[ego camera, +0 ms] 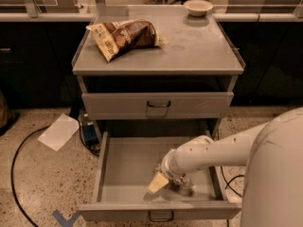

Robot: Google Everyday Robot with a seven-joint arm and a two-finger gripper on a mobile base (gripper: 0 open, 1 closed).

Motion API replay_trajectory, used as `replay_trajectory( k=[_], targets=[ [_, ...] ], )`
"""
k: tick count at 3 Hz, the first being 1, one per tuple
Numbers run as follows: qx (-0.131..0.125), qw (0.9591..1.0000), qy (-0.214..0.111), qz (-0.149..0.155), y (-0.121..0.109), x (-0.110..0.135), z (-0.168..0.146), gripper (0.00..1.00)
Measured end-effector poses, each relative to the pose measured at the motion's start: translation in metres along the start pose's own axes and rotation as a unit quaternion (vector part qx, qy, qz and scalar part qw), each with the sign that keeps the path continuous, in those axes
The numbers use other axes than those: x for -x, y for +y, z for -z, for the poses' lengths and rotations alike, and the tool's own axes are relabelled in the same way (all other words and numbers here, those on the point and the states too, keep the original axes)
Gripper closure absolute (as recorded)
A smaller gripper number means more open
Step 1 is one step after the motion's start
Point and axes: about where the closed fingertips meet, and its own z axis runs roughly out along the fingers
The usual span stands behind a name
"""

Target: Pick water bottle from middle drawer and place on counter

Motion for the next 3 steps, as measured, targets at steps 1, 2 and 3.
replay_trajectory(
  k=[1, 2, 3],
  targets=[
    [-0.001, 0.9997, -0.019, -0.018, -0.011, -0.007, -0.015, 0.0],
    [0.0, 0.9987, -0.041, -0.029, -0.024, -0.005, -0.041, 0.0],
    [0.011, 0.9973, -0.058, -0.044, -0.033, -0.008, -0.068, 0.0]
  ],
)
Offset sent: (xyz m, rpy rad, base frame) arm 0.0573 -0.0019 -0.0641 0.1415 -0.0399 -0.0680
